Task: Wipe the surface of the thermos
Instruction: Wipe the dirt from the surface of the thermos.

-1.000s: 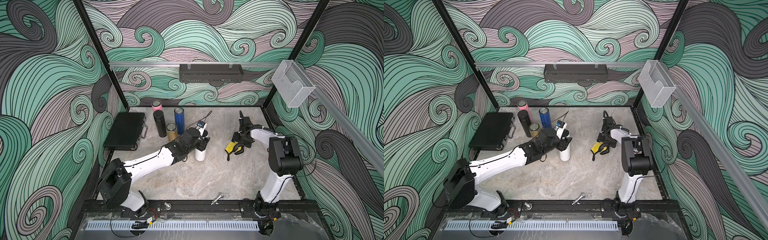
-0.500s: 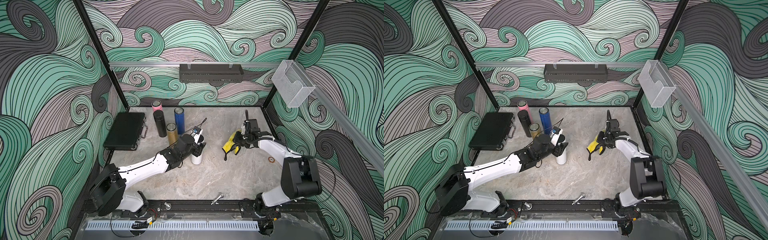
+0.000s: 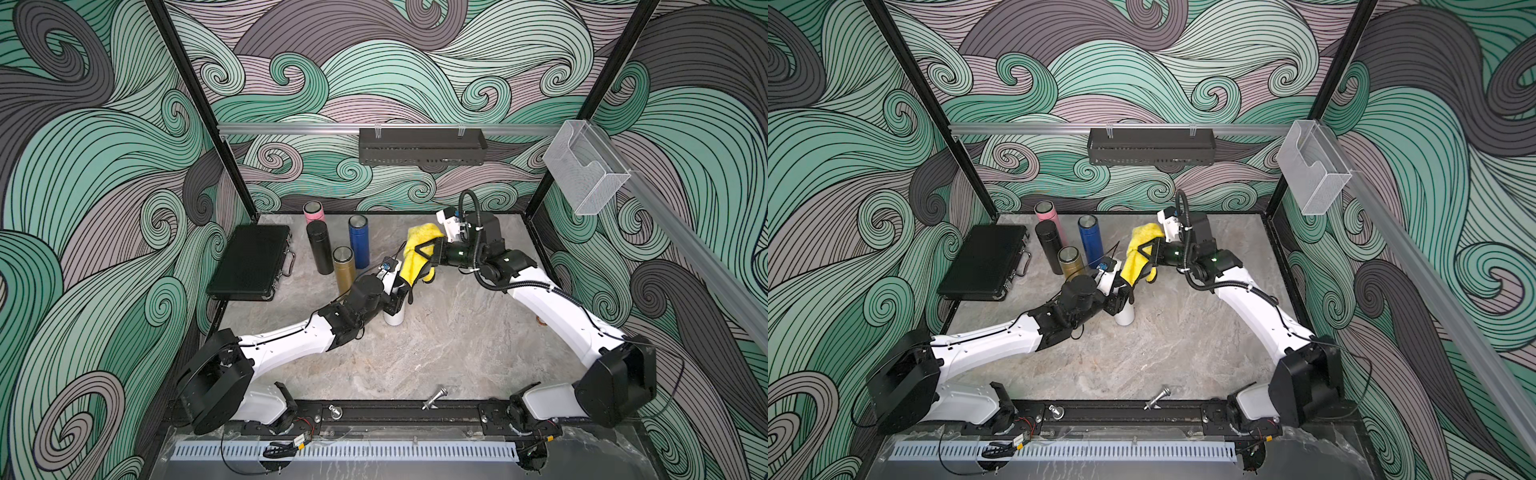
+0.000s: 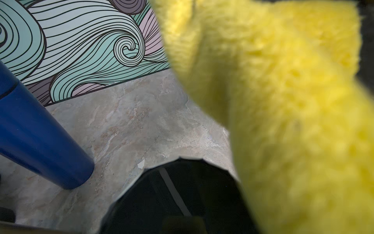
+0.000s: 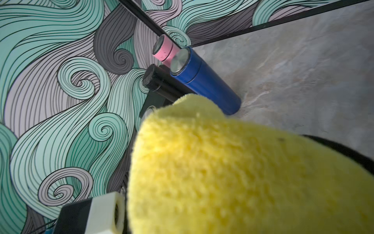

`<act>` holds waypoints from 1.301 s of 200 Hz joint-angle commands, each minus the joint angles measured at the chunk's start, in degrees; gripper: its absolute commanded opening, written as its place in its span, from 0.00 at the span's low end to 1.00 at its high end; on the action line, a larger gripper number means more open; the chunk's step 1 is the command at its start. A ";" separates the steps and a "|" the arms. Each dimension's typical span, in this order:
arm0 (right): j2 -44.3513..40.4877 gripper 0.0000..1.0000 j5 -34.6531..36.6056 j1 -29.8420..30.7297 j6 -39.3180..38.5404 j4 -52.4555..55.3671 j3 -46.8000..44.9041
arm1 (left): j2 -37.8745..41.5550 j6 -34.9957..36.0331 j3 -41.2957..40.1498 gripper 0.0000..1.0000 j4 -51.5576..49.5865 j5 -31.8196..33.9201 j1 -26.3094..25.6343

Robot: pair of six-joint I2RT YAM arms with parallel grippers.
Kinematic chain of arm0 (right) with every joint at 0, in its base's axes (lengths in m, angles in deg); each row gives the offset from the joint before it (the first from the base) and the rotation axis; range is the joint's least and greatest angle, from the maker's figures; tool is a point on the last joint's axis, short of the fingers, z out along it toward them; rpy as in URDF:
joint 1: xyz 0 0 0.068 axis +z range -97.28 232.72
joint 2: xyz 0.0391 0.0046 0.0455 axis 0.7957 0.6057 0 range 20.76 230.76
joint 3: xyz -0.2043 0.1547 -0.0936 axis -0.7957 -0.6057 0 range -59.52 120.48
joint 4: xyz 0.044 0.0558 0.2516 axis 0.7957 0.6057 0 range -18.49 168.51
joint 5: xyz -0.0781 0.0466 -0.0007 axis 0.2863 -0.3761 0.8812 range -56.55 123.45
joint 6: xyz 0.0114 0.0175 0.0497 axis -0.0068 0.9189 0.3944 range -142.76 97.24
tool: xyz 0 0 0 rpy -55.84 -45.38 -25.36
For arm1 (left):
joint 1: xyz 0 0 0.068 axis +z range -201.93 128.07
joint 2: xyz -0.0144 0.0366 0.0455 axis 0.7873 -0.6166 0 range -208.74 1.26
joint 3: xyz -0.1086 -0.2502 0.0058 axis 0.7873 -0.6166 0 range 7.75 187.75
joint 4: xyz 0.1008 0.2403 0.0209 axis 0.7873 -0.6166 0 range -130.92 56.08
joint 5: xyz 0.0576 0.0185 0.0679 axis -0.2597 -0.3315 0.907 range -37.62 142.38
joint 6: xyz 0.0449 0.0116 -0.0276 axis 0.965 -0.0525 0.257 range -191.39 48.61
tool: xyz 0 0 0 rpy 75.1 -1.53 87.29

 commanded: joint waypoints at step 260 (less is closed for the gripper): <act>2.70 0.00 11.31 10.12 -10.98 7.49 5.21 | -4.59 -2.81 1.95 0.00 4.99 0.27 -0.22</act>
